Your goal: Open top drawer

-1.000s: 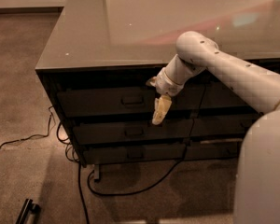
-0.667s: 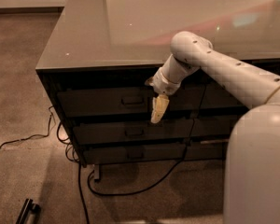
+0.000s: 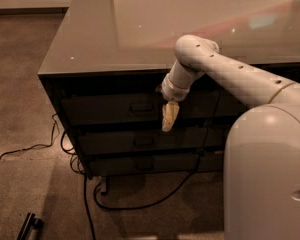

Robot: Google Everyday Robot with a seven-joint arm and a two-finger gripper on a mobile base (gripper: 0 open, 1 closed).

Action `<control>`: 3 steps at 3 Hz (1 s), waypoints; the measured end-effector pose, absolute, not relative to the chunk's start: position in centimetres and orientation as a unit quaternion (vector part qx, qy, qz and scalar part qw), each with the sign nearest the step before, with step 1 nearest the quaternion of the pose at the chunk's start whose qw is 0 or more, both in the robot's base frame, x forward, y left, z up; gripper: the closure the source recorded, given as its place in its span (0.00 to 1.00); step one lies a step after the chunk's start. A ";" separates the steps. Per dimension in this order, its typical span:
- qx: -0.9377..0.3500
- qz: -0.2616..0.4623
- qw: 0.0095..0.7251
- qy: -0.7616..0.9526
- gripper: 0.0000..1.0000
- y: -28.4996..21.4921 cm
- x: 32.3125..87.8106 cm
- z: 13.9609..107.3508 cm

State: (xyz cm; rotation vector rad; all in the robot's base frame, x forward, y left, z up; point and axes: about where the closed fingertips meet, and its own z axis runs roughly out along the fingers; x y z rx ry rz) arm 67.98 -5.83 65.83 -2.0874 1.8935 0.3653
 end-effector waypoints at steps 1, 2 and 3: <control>-0.732 0.122 0.123 0.659 0.18 -5.9 67.6 64.5; -0.731 0.122 0.117 0.661 0.42 -5.9 67.3 64.8; -0.731 0.122 0.117 0.661 0.65 -5.9 67.3 65.3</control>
Offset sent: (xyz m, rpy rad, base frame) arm -0.0400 -0.0042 -0.0191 -0.1105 0.1035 0.0003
